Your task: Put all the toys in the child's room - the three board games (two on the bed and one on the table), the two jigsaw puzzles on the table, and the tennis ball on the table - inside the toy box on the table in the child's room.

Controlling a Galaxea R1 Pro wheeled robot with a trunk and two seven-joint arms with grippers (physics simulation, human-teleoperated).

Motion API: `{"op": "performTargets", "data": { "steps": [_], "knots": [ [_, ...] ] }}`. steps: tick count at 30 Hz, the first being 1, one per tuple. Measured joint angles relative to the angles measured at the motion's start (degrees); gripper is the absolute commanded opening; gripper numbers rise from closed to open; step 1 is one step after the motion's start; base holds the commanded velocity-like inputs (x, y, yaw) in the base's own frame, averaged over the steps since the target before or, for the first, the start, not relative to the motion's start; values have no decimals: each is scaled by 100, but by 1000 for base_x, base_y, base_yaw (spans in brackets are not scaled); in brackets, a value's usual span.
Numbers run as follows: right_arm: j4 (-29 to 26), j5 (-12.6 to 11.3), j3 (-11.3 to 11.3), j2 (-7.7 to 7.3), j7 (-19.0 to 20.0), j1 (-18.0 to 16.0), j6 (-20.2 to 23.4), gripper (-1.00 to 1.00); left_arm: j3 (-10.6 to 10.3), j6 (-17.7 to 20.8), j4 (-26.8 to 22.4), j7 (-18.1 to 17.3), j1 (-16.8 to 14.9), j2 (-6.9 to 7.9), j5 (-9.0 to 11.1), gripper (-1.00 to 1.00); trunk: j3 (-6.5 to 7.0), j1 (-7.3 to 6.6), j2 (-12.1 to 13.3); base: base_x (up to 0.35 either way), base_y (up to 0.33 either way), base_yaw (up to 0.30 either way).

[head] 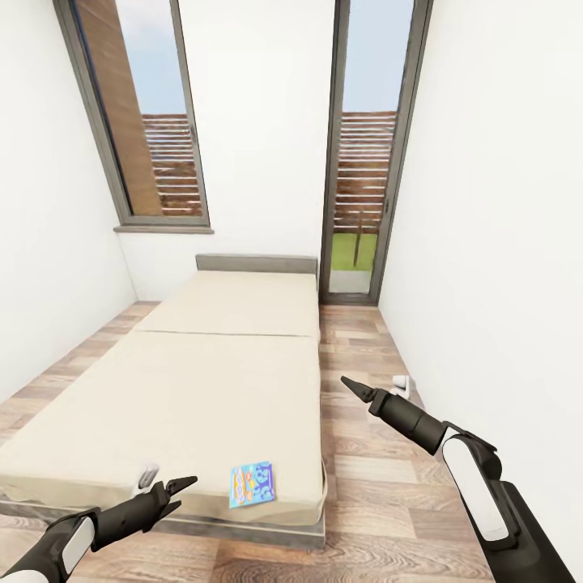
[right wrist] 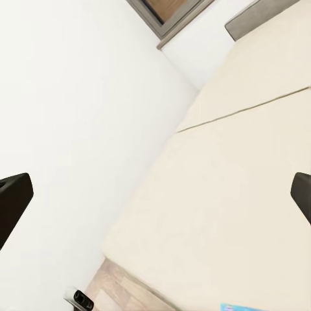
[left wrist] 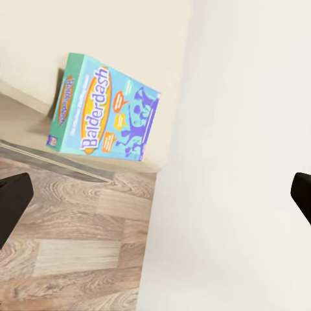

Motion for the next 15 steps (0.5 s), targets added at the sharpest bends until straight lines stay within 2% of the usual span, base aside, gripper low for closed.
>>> {"op": "performTargets", "data": {
  "steps": [15],
  "knots": [
    [1,0,0,0,0,0,-4,100,0,1,0,0,0,-8,-5,100,-269,330,-602,0,0,0]
  ]
}}
